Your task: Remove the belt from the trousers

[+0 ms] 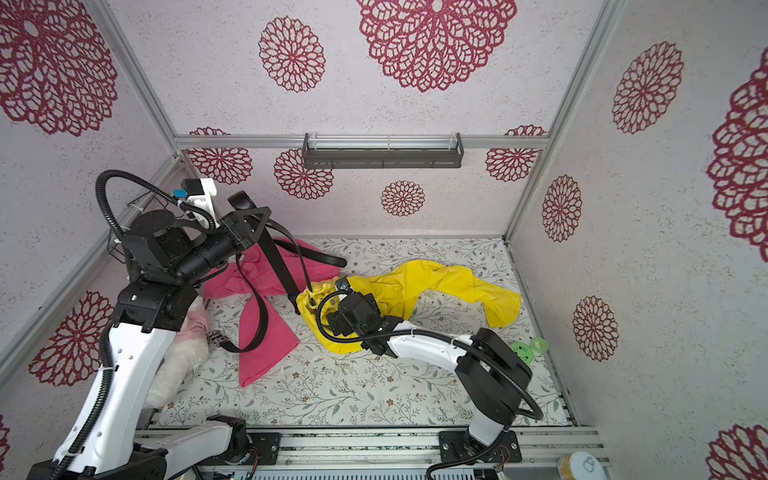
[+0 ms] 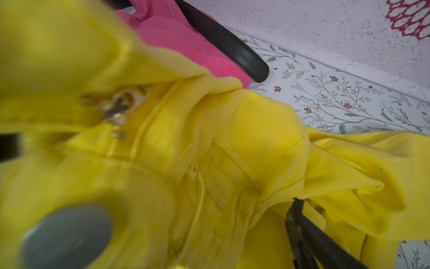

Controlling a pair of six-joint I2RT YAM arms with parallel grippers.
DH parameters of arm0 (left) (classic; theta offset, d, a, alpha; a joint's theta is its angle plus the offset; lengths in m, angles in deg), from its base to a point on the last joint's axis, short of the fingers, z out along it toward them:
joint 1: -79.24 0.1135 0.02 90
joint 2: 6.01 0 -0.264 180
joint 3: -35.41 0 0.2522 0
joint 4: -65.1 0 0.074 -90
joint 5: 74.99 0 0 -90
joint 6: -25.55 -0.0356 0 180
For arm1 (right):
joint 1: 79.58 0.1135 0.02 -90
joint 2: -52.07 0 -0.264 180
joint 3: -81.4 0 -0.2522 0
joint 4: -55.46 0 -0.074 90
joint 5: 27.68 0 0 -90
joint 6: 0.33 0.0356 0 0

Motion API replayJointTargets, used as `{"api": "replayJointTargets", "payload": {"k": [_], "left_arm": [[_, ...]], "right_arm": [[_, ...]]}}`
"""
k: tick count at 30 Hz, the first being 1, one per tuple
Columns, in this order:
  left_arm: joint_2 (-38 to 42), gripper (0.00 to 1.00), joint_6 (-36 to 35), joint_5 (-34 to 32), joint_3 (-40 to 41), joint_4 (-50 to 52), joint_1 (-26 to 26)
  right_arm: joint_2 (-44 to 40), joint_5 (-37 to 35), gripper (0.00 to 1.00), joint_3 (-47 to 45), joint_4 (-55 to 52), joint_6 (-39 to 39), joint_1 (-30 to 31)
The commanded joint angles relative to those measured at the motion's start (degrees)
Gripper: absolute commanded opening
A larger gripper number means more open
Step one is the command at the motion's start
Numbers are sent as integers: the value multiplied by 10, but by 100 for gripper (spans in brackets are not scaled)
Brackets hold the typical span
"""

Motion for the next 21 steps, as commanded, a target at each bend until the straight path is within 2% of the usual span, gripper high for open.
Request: {"api": "replayJointTargets", "payload": {"k": [1, 2, 5, 8, 10, 14, 20, 21], "left_arm": [[9, 0, 18, -3, -29, -81, -6], [7, 0, 22, -1, -30, -87, -6], [8, 0, 22, -11, -35, -91, -4], [14, 0, 14, -24, -47, -83, 21], [16, 0, 29, -13, -54, -95, 60], [15, 0, 90, 34, -64, -151, 170], [4, 0, 126, 68, -85, -180, 311], [0, 0, 135, 77, -89, -186, 336]], "right_arm": [[49, -37, 99, 56, 37, -8, -19], [72, -43, 99, 73, 36, -2, -25], [145, -105, 99, 149, -55, 33, -63], [177, -91, 98, 166, -144, 44, -128], [180, -76, 98, 156, -187, 31, -168], [181, -50, 98, 130, -268, -4, -257], [159, -28, 98, 55, -294, -40, -348], [160, -32, 86, 45, -301, -43, -361]]}}
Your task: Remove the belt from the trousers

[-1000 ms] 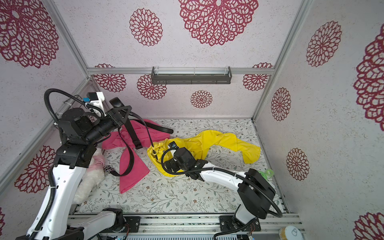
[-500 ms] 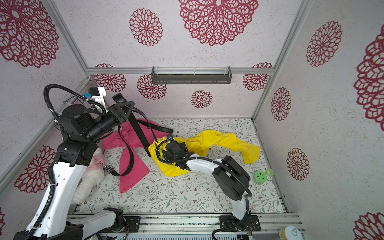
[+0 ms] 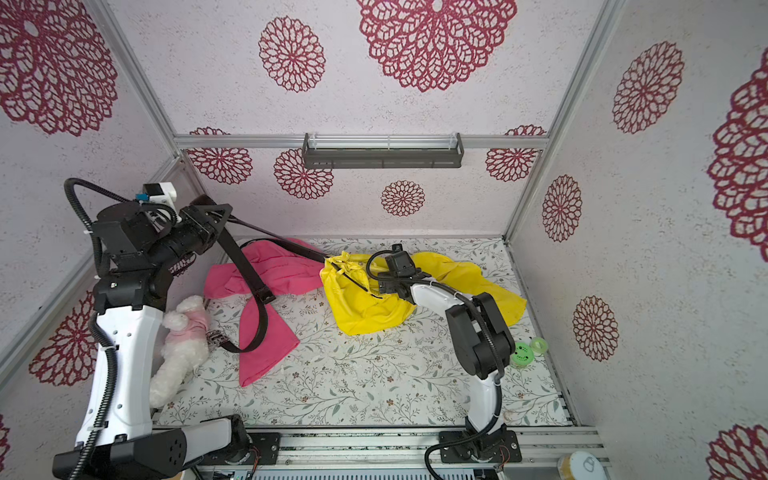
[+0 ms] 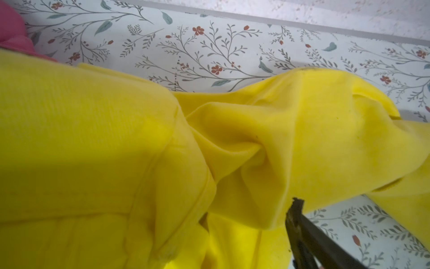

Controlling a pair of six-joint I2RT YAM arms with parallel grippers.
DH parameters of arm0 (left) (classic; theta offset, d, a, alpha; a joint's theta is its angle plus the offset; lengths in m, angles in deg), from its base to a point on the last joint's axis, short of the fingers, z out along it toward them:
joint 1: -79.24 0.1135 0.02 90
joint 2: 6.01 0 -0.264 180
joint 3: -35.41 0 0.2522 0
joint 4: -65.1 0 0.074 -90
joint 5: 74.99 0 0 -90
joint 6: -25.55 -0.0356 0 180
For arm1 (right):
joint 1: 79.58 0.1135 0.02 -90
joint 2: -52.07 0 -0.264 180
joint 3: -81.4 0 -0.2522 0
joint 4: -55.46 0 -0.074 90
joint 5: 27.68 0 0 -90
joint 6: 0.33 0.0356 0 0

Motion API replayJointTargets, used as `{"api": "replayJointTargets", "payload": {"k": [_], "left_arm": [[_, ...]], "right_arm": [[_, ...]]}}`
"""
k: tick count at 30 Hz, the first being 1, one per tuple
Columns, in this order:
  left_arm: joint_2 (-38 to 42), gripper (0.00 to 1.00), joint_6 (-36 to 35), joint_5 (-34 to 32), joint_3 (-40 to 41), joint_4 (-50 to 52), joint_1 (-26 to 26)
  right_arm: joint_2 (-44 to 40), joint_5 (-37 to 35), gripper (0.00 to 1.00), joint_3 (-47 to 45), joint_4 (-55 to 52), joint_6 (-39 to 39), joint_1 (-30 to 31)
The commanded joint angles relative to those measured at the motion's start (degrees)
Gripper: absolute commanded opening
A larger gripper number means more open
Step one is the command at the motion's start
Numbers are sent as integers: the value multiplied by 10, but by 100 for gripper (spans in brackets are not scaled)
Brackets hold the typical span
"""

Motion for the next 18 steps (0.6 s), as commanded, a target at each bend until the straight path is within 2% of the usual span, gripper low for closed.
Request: {"api": "replayJointTargets", "payload": {"k": [1, 2, 6, 10, 14, 16, 18], "left_arm": [[42, 0, 37, -28, -74, -222, 111], [39, 0, 36, -24, -79, -223, 130], [21, 0, 51, -17, -84, -238, 177], [5, 0, 92, 2, -57, -296, 168], [6, 0, 36, -16, -89, -238, 186], [-9, 0, 23, -9, -122, -213, 203], [-39, 0, 4, 3, -147, -186, 197]], "right_arm": [[40, -89, 89, -75, -168, -30, -101], [29, -95, 93, -92, -162, -35, -112], [-1, -108, 98, -123, -171, -38, -149], [-2, -96, 98, -132, -166, -46, -167], [6, -103, 98, -142, -174, -58, -209], [-8, -98, 98, -157, -172, -66, -238], [-39, -84, 98, -171, -165, -77, -253]]}}
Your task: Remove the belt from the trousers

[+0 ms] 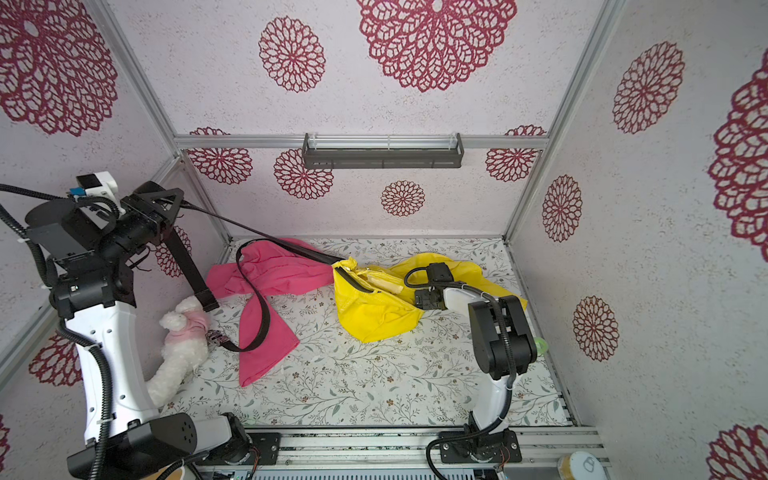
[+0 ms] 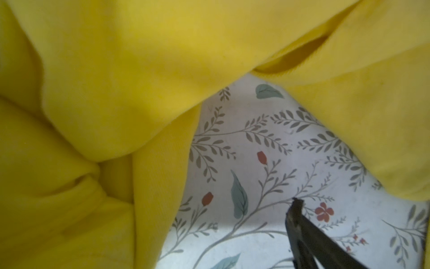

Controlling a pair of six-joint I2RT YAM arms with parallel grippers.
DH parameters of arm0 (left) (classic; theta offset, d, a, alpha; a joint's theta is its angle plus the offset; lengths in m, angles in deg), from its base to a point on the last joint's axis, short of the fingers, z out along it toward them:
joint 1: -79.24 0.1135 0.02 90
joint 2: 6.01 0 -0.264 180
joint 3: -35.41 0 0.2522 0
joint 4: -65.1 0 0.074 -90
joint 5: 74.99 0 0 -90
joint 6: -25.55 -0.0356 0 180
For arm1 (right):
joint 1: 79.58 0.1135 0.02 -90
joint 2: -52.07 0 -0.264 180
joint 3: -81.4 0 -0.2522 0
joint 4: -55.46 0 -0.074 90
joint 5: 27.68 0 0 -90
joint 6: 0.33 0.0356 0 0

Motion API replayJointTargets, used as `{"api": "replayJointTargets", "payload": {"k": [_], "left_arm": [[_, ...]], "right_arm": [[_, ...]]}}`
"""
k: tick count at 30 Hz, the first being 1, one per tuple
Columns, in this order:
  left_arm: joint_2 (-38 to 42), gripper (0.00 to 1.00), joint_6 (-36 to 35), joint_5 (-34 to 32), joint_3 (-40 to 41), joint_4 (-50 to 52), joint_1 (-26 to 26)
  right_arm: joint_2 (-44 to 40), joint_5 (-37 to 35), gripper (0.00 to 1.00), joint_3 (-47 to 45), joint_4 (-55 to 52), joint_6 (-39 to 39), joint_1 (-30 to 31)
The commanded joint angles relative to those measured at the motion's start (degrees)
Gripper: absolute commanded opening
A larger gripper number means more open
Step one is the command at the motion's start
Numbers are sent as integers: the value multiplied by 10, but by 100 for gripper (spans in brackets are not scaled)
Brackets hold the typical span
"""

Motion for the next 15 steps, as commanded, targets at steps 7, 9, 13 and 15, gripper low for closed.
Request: {"api": "replayJointTargets", "payload": {"k": [7, 9, 13, 15], "left_arm": [[-12, 0, -159, -218, 72, -71, -201], [-9, 0, -148, -252, 149, -97, -246], [-12, 0, -151, -332, 259, -94, -279], [-13, 0, -137, -341, 314, -112, -281]], "right_arm": [[-117, 39, 98, -50, -186, -88, 8], [-104, 26, 97, -33, -242, -78, 26], [-105, 11, 98, -37, -287, -77, 28], [-123, 8, 99, -38, -294, -77, 32]]}}
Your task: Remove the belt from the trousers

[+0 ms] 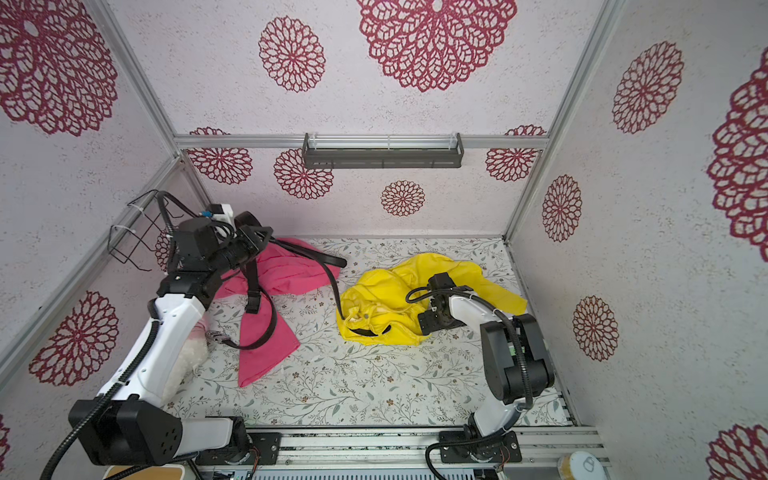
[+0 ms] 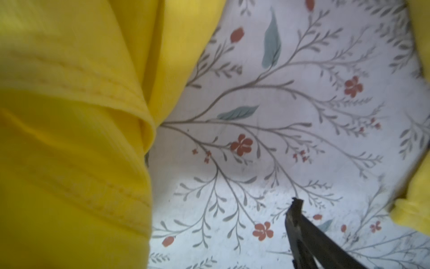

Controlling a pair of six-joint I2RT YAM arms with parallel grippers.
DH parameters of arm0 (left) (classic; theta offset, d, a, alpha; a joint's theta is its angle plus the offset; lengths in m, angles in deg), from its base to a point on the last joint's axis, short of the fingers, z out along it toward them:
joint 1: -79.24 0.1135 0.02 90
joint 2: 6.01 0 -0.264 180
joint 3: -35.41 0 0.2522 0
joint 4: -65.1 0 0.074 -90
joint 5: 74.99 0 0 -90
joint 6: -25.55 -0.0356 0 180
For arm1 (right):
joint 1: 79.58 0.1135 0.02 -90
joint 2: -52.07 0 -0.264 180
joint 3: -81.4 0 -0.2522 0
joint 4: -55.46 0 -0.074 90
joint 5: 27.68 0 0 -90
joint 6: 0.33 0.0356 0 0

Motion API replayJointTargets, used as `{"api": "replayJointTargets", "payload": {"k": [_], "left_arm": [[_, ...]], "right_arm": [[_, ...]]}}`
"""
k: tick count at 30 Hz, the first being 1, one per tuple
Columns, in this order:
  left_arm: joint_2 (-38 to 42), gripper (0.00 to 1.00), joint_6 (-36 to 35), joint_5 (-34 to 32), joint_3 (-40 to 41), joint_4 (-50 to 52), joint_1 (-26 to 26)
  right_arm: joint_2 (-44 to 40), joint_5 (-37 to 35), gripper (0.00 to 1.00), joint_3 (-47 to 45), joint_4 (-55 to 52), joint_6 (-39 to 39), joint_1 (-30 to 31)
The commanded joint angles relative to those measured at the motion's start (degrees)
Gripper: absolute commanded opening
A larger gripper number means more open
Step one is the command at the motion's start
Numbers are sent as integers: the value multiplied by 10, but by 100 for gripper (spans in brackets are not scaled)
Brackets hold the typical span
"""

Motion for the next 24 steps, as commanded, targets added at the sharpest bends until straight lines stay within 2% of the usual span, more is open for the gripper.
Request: {"api": "replayJointTargets", "payload": {"k": [1, 4, 7, 8, 9, 11, 12, 13, 15, 17, 19, 22, 24], "left_arm": [[5, 0, -7, -85, 68, -44, -2], [10, 0, -14, -107, 115, -54, -3], [3, 0, -52, -158, 126, -35, -3], [-4, 8, -64, -170, 124, -24, -2], [-13, 26, -69, -176, 120, -11, -3], [-29, 71, -79, -181, 106, 26, -6], [-30, 89, -80, -175, 99, 45, -11], [-27, 98, -80, -183, 88, 74, -23], [-16, 97, -61, -218, 63, 138, -68], [-19, 97, -9, -217, 48, 180, -118], [-38, 97, 52, -183, 45, 185, -156], [-83, 97, 129, -173, 50, 157, -210], [-118, 97, 177, -158, 49, 151, -228]], "right_arm": [[-40, -18, 99, 4, -75, -17, 9], [-109, -17, 99, -3, -61, -27, 54], [-153, 33, 99, 3, -56, -11, 84], [-155, 45, 99, 8, -60, -3, 95], [-152, 52, 99, 11, -60, 2, 107], [-137, 60, 99, 5, -46, 13, 128], [-128, 58, 99, 2, -40, 19, 132], [-116, 55, 99, -2, -35, 24, 134], [-103, 38, 99, -6, -30, 34, 136], [-107, 38, 99, -14, -14, 39, 136], [-107, 34, 99, -14, -9, 37, 136], [-95, 20, 99, -4, -19, 35, 136], [-94, 15, 99, -1, -22, 36, 136]]}}
